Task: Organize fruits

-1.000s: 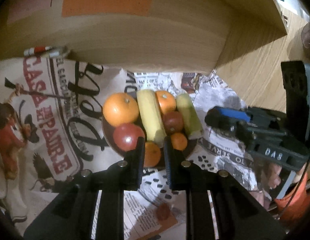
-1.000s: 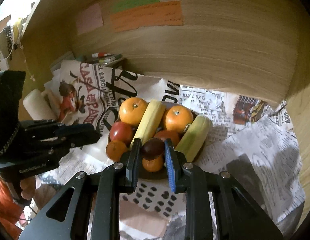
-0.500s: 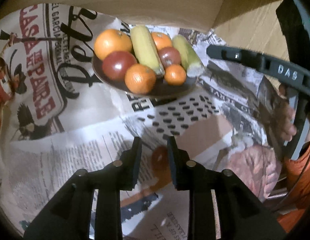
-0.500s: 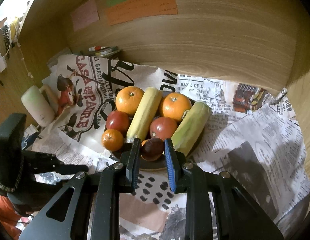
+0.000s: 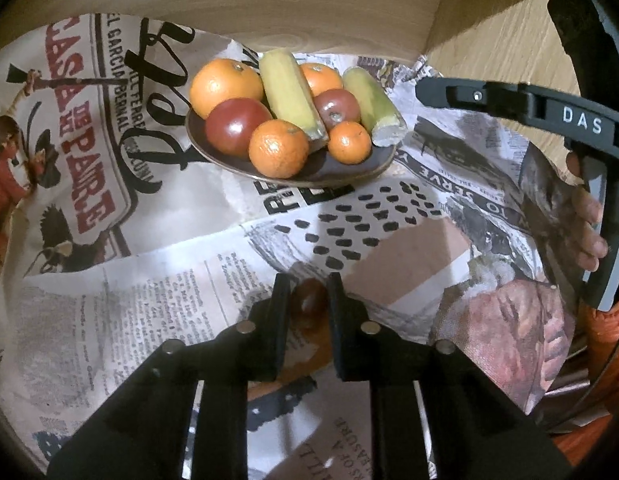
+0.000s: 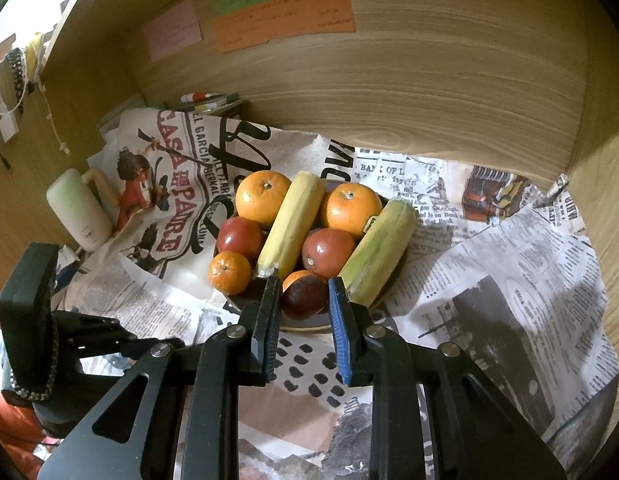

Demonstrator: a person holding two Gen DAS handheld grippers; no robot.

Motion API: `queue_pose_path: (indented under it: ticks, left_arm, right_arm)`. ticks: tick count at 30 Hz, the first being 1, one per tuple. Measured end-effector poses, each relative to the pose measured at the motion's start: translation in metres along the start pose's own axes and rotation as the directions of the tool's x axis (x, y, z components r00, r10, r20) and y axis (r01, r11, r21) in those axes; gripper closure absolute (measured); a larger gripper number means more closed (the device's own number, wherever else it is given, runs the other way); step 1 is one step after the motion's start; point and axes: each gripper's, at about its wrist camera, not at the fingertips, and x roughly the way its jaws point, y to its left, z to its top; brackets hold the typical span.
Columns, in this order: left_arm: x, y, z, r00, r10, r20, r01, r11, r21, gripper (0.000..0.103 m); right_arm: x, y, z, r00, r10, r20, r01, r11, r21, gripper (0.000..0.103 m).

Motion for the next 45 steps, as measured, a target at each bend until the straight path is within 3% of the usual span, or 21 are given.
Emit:
queue_pose_path:
  ticks: [5, 14, 22, 33, 36, 39, 41, 45]
  left_arm:
    - [-0.010, 0.010, 0.018, 0.999, 0.009, 0.039, -0.008, 1.000, -0.017, 0.085]
    - [-0.020, 0.029, 0.077, 0.991, 0.023, 0.135, -0.017, 0.999, -0.041, 0.085]
    - [0.004, 0.035, 0.111, 0.992, 0.036, 0.121, -0.030, 0.998, -0.047, 0.085]
    - [0.034, 0.031, 0.126, 0.994, 0.043, 0.099, -0.040, 0.999, -0.033, 0.085]
    - [0.039, 0.031, 0.127, 0.995, 0.043, 0.090, -0.040, 0.999, -0.036, 0.080]
    - [0.040, 0.033, 0.127, 0.994, 0.044, 0.097, -0.039, 0.998, -0.057, 0.061]
    - [0.036, 0.034, 0.126, 0.993, 0.049, 0.111, -0.043, 0.997, -0.060, 0.060]
    - [0.011, 0.034, 0.123, 0.984, 0.062, 0.164, -0.050, 0.996, -0.075, 0.060]
  right_arm:
    - [0.001, -0.001, 0.003, 1.000, -0.004, 0.006, 0.004, 1.000, 0.000, 0.082]
    - [0.008, -0.009, 0.020, 1.000, -0.013, 0.018, 0.014, 1.000, -0.005, 0.081]
    - [0.021, -0.017, 0.035, 1.000, -0.023, 0.006, 0.023, 1.000, -0.016, 0.081]
    - [0.056, -0.028, 0.039, 0.998, -0.033, -0.058, 0.032, 0.999, -0.012, 0.081]
    - [0.061, -0.030, 0.038, 0.997, -0.040, -0.067, 0.039, 0.999, -0.014, 0.081]
    - [0.063, -0.031, 0.038, 0.997, -0.041, -0.072, 0.040, 0.999, -0.010, 0.076]
    - [0.061, -0.031, 0.039, 0.997, -0.045, -0.065, 0.045, 0.999, -0.010, 0.066]
    - [0.046, -0.028, 0.042, 0.998, -0.059, -0.022, 0.058, 0.998, -0.017, 0.065]
